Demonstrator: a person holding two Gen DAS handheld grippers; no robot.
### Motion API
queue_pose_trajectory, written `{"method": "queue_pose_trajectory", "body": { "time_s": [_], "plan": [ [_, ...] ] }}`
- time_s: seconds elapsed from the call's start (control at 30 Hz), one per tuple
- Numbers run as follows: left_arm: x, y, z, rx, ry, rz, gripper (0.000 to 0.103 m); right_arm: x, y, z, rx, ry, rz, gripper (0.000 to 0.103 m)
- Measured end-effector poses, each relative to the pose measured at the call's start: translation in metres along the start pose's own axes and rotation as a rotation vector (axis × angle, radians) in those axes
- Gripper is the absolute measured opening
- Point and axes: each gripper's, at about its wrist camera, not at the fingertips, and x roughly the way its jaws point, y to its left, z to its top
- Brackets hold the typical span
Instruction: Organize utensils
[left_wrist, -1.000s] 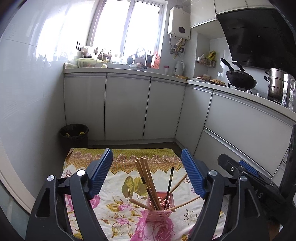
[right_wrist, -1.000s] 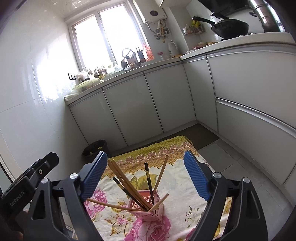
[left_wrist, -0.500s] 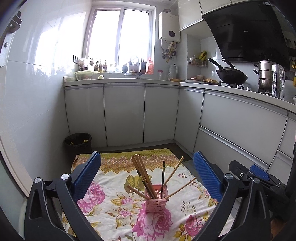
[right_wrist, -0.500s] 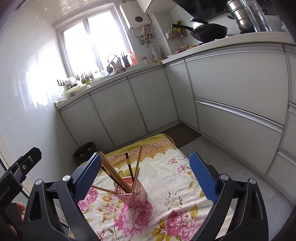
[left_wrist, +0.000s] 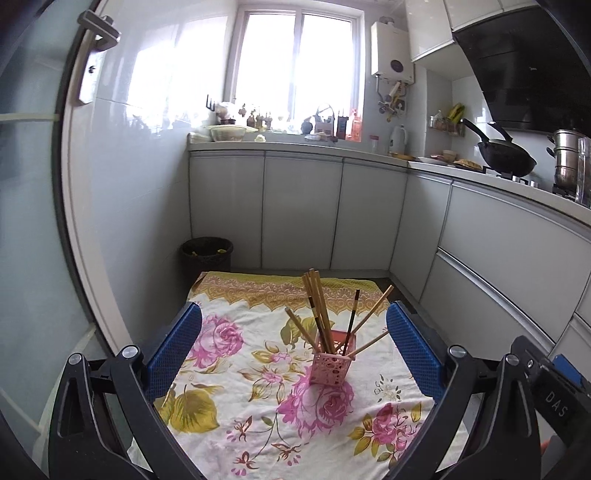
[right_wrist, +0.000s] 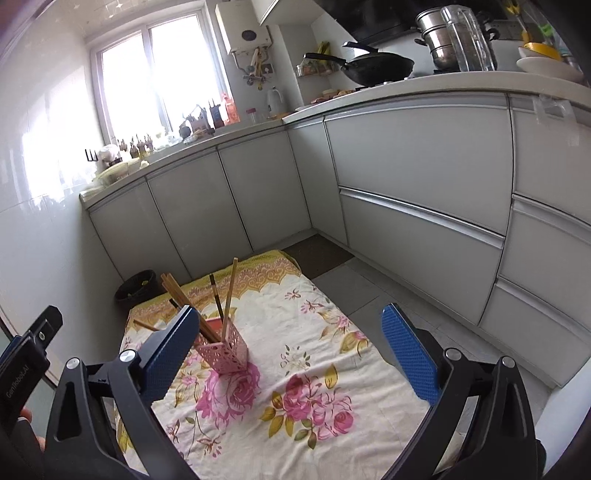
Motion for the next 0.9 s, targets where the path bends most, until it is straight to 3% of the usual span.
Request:
{"method": "queue_pose_trajectory", "body": {
  "time_s": [0.1,0.33,0.9],
  "plan": [
    [-0.01,0.002,-0.009,-0.015,0.039,0.042,0.096,-0.005,-0.003,-0.01,-0.02,0.027,-0.005,0.096],
    [-0.025,-0.008,-0.038,0.033,0.115,0.044,0.096,-0.021,-0.011,-0.027,-0.049,0.05,-0.023,0.096],
    [-0.051,-0.016,-0.04,0.027,0.088,0.047,0.096,-0.036,-0.018,-0.031,-0.103,0.047,-0.035,0.096]
  ]
}}
